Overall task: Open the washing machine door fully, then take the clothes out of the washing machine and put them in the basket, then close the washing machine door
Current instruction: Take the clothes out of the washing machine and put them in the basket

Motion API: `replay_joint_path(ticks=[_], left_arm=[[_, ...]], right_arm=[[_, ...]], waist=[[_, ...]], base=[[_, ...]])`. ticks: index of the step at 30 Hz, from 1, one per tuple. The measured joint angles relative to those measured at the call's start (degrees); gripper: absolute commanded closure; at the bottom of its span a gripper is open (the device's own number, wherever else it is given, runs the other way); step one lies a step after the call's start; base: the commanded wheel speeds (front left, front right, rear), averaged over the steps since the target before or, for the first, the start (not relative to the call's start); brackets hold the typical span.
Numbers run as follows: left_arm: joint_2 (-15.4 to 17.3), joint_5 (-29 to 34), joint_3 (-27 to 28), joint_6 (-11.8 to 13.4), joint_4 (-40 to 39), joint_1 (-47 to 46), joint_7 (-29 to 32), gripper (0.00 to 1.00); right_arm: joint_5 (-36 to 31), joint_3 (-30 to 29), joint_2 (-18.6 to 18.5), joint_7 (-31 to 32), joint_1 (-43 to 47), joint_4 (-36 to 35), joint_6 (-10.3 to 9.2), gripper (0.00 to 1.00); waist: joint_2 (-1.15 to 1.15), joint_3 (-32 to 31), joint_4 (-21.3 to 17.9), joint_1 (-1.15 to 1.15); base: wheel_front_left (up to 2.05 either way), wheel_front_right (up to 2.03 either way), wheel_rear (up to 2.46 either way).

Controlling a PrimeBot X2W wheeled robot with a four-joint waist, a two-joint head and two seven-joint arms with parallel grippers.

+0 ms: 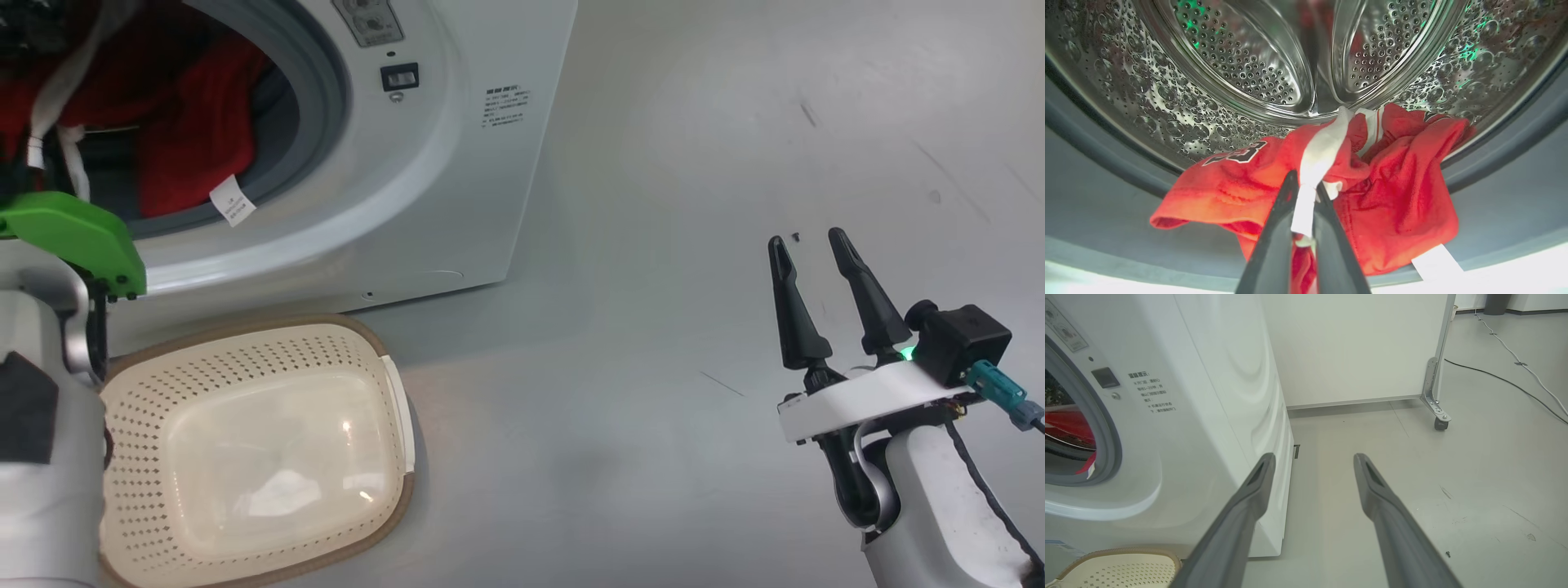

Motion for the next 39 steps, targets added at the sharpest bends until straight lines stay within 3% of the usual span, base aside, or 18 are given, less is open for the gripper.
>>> replay_joint_path(ticks=[22, 39], left_arm=[[-5.0, -1.3, -2.7, -3.1, -1.0, 14.5, -11.8, 1.00], [-5.6, 0.9, -3.4, -3.5, -12.4, 20.4, -13.2, 1.00]], right_arm=[[-1.0, -1.1, -0.2, 0.0, 6.4, 1.0, 0.00, 0.00], [-1.8, -0.3, -0.1, 0.0, 8.3, 0.9, 0.00, 0.00]], waist=[[0.00, -10.2, 7.8, 0.00], [0.00, -14.1, 11.0, 0.00]], base=[[0.00, 0.00, 0.00], [0.00, 0.00, 0.00]])
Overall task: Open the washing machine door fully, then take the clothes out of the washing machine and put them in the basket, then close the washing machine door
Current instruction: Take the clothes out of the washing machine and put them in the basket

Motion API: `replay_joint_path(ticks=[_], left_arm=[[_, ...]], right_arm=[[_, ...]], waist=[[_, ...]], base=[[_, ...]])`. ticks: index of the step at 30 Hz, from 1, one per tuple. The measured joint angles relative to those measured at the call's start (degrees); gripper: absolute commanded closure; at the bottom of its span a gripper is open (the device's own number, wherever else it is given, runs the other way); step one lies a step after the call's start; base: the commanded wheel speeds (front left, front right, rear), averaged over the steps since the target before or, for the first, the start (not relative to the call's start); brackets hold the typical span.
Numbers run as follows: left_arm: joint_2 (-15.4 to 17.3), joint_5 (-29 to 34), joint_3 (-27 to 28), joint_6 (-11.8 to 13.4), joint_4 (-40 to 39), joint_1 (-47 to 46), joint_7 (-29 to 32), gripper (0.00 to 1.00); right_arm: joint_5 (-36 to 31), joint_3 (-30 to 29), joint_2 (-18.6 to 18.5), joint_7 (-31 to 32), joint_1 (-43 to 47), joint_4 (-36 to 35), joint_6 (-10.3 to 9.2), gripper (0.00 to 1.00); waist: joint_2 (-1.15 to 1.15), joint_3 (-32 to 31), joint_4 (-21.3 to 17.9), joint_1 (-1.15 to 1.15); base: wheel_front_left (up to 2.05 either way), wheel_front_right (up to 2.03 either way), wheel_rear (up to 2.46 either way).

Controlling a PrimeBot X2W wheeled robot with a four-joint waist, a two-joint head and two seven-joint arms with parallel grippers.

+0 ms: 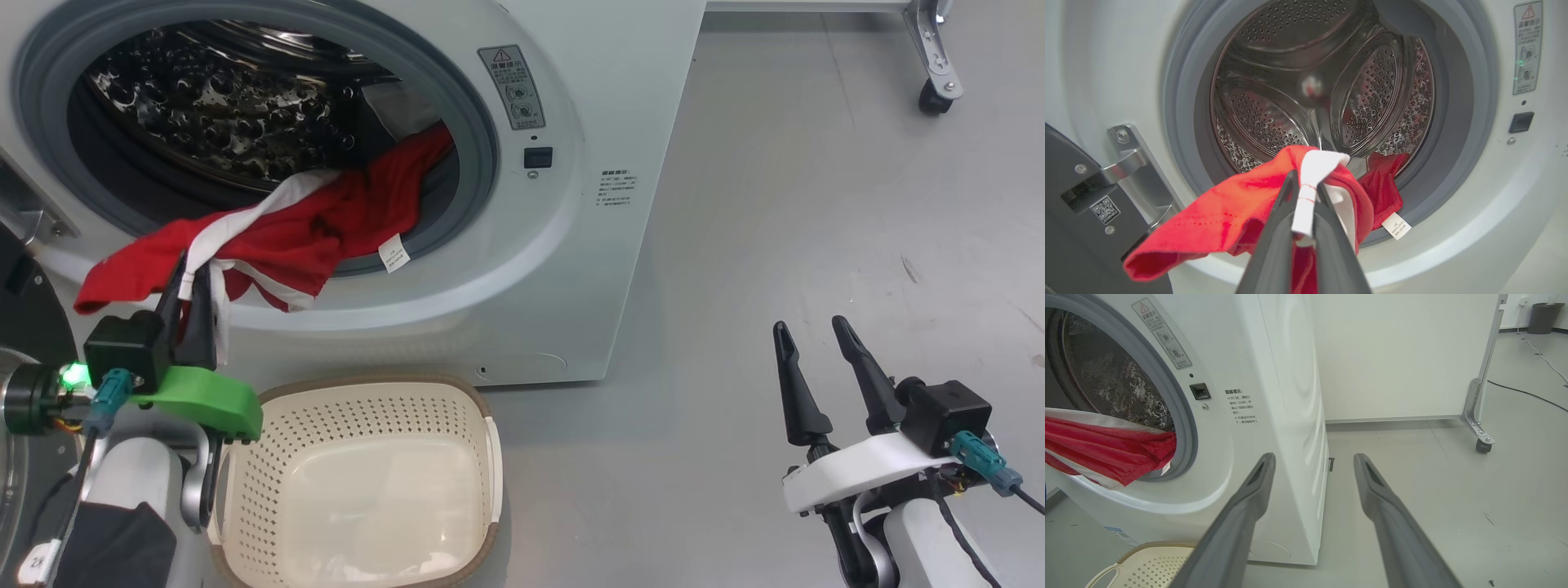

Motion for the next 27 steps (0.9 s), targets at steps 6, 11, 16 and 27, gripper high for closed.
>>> replay_joint_path(ticks=[6, 11, 16, 27], left_arm=[[0.0, 2.7, -1.0, 0.7, -9.1, 0.4, -0.1, 1.00], [-0.3, 2.7, -0.3, 1.6, -13.4, 1.7, -0.2, 1.00], [-0.8, 2.7, -1.0, 1.6, -11.5, 5.9, -0.2, 1.00], [-1.0, 2.5, -2.8, 1.3, -7.8, 9.7, 2.6, 1.00]], right_arm=[[-0.1, 0.0, 0.1, 0.0, 0.2, -0.2, 0.00, 0.00], [-0.1, 0.0, 0.4, 0.0, 0.3, -0.3, 0.00, 0.00], [-0.1, 0.0, 0.5, 0.0, 0.3, -0.3, 0.00, 0.00], [-0.1, 0.8, 0.7, 0.0, 0.1, -1.2, 0.00, 0.00]], waist=[[0.00, -0.2, 0.0, 0.00], [0.00, -0.1, -0.1, 0.00], [0.00, 0.2, -0.4, 0.00], [0.00, 2.6, -1.8, 0.00]], base=[[0.00, 0.00, 0.00], [0.00, 0.00, 0.00], [0.00, 0.00, 0.00], [0.00, 0.00, 0.00]])
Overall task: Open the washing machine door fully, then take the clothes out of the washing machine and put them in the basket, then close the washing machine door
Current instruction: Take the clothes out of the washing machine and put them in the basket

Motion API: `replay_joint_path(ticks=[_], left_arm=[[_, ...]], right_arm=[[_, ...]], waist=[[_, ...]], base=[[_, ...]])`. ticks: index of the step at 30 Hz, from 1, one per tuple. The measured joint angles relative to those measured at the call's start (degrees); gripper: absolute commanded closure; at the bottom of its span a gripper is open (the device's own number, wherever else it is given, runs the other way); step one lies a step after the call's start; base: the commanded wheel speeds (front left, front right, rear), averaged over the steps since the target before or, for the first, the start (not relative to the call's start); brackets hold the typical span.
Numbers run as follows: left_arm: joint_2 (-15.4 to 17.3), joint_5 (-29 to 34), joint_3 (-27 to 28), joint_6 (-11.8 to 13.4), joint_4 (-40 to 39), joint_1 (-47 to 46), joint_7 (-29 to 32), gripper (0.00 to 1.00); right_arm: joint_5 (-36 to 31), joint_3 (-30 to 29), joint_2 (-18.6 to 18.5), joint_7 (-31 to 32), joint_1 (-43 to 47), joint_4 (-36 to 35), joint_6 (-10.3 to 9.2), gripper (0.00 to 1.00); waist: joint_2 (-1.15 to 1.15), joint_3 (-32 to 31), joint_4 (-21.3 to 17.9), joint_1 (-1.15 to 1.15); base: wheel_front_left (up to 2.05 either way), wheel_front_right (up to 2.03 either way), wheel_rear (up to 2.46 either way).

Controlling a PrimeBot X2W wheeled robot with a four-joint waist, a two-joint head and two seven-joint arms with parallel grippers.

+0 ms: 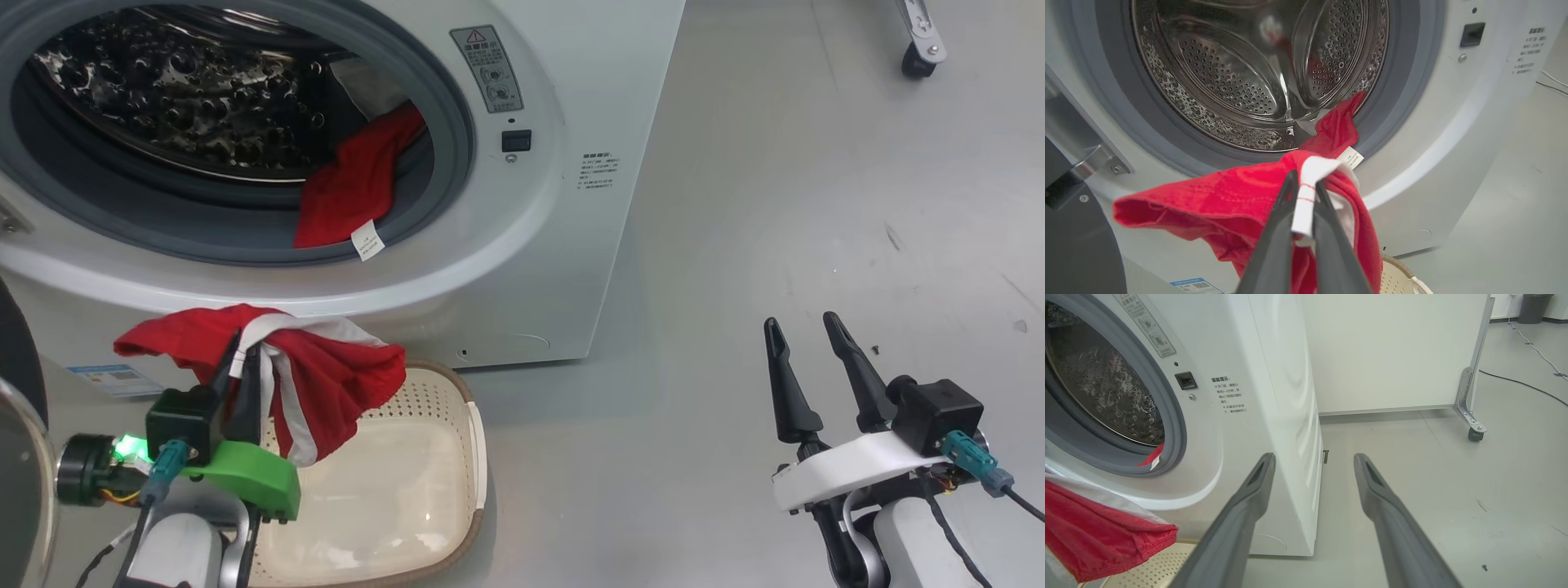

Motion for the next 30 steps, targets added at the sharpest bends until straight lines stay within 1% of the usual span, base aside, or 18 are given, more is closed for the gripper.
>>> replay_joint_path(ticks=[2, 10, 17, 24, 30], left_arm=[[0.0, 0.0, -0.5, -0.4, 0.9, 0.4, 1.2, 1.00], [0.0, 0.2, -1.9, -0.4, 4.3, 0.5, 5.5, 1.00], [0.1, 0.9, -2.8, -0.5, 8.8, -0.2, 9.6, 1.00], [0.0, 0.4, -2.3, -0.5, 12.9, -3.1, 12.8, 1.00], [-0.7, -0.9, -1.2, -0.4, 16.2, -6.0, 13.8, 1.00]], right_arm=[[0.0, 0.0, 0.0, 0.0, -0.1, -0.2, 0.00, 0.00], [0.0, 0.4, -0.1, 0.0, -1.4, -1.0, 0.00, 0.00], [0.3, 1.0, -0.4, 0.0, -4.3, -1.7, 0.00, 0.00], [1.0, 1.0, -0.4, 0.0, -6.1, -1.9, 0.00, 0.00], [1.1, 0.7, -0.4, 0.0, -7.1, -1.9, 0.00, 0.00]], waist=[[0.00, 0.8, -0.4, 0.00], [0.00, 4.6, -2.1, 0.00], [0.00, 9.1, -4.4, 0.00], [0.00, 12.8, -6.6, 0.00], [0.00, 15.4, -8.1, 0.00]], base=[[0.00, 0.00, 0.00], [0.00, 0.00, 0.00], [0.00, 0.00, 0.00], [0.00, 0.00, 0.00], [0.00, 0.00, 0.00]])
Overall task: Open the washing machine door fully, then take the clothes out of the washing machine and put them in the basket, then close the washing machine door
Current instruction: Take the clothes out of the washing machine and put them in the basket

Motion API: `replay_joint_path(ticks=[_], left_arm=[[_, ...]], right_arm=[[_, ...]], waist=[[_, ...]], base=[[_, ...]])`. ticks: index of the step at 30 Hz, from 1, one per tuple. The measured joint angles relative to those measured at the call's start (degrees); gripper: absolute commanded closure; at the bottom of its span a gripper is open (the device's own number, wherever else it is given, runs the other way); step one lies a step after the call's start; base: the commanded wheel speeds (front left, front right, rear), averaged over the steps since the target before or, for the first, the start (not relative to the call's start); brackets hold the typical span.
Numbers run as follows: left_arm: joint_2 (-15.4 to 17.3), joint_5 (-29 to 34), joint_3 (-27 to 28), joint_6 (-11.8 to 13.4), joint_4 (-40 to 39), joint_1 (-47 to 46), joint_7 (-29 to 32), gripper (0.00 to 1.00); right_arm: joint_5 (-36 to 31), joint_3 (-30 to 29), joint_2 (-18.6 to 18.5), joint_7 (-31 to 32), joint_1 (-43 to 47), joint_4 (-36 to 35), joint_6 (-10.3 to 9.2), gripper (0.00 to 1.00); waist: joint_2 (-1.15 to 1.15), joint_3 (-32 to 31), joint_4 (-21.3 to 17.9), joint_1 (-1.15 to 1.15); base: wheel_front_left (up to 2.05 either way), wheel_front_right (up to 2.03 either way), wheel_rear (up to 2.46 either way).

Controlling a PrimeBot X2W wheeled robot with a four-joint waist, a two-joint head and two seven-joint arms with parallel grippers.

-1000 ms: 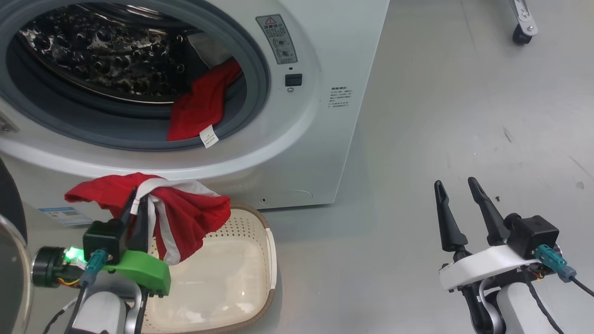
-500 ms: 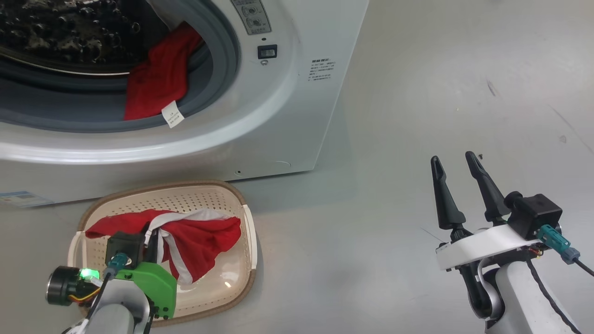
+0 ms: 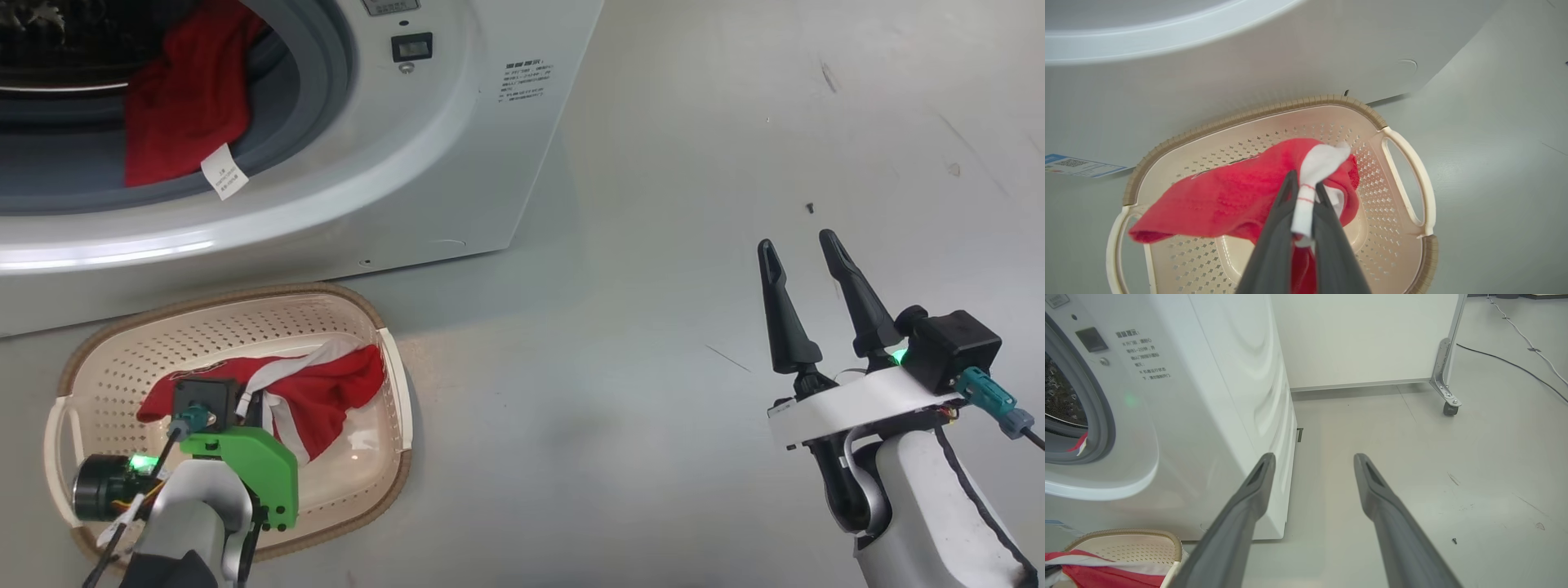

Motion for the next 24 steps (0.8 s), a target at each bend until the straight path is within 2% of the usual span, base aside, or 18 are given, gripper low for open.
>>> replay_joint_path(ticks=[12, 22, 23, 24], left_arm=[[-0.4, -3.6, 4.6, 1.2, 7.5, -3.2, 0.1, 1.00], [-0.5, -4.2, 5.1, 1.6, 12.0, -4.7, -1.7, 1.00], [-0.5, -4.2, 5.1, 1.6, 12.5, -4.9, -1.9, 0.94], [-0.6, -4.2, 5.1, 1.6, 13.0, -5.1, -2.2, 0.64]], right_arm=[[-0.1, 0.1, -1.7, 0.0, -1.1, 0.1, 0.00, 0.00], [-0.6, 0.3, -2.4, 0.0, -1.1, 0.3, 0.00, 0.00], [-0.6, 0.3, -2.4, 0.0, -1.1, 0.3, 0.00, 0.00], [-0.6, 0.3, -2.4, 0.0, -1.1, 0.3, 0.00, 0.00]], waist=[[0.00, 2.2, -0.4, 0.00], [0.00, 2.1, 0.1, 0.00], [0.00, 2.1, 0.1, 0.00], [0.00, 2.1, 0.2, 0.00]], base=[[0.00, 0.00, 0.00], [0.00, 0.00, 0.00], [0.00, 0.00, 0.00], [0.00, 0.00, 0.00]])
